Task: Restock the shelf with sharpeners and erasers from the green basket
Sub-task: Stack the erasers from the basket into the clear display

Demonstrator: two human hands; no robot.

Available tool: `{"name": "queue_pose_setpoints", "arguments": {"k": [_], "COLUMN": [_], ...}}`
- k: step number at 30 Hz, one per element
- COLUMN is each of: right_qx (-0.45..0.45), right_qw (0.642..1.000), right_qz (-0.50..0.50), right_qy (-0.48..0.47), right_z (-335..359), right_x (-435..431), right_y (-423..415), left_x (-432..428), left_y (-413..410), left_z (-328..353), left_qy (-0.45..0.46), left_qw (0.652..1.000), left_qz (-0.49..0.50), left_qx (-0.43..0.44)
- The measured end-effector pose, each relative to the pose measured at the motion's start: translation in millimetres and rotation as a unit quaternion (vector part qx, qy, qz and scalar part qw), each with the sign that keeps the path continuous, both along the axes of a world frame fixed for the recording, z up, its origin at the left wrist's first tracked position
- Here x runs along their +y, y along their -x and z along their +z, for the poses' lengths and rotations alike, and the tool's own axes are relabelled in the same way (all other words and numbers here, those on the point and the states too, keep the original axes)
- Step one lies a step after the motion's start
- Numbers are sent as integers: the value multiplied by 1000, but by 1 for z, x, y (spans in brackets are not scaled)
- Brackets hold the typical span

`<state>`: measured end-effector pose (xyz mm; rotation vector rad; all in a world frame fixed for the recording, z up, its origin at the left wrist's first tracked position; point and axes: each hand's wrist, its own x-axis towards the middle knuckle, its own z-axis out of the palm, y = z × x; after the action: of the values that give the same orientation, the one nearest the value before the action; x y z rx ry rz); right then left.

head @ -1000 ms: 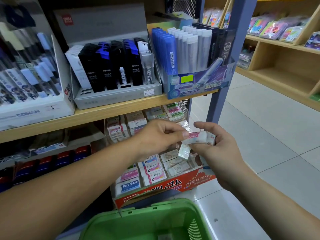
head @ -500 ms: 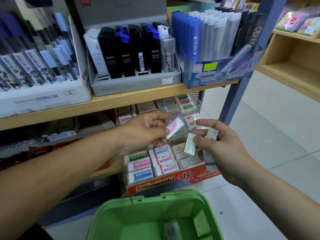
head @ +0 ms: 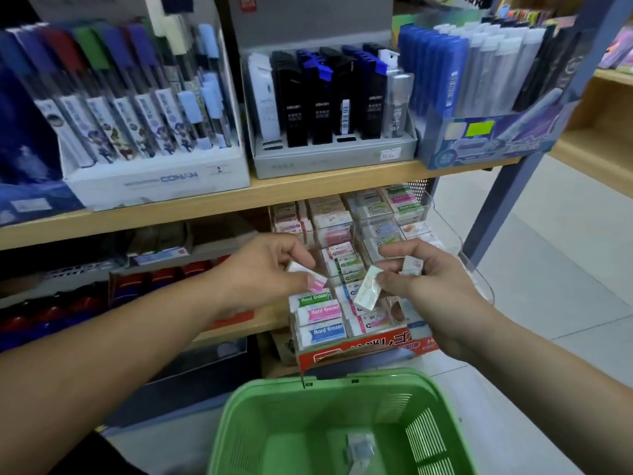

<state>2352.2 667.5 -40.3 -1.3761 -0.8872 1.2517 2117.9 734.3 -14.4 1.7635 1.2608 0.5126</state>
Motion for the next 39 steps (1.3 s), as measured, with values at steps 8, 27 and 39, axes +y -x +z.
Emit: {"name": "queue_pose_setpoints", "arguments": {"k": [8, 27, 39], "right_qx": [33, 38, -3], "right_qw": [999, 999, 994], "right_qz": [-14, 11, -109], "right_qy": [1, -20, 21], "right_z": [6, 10, 25], "right_x": [-3, -10, -18], "right_y": [1, -3, -36], "left_x": [-9, -28, -23], "left_y": [-1, -40, -59], "left_z": [-26, 2, 0], "left_qy": [-165, 91, 16], "left_qw": [979, 988, 996], "left_qz": [-16, -5, -28], "left_qx": [120, -124, -85]}}
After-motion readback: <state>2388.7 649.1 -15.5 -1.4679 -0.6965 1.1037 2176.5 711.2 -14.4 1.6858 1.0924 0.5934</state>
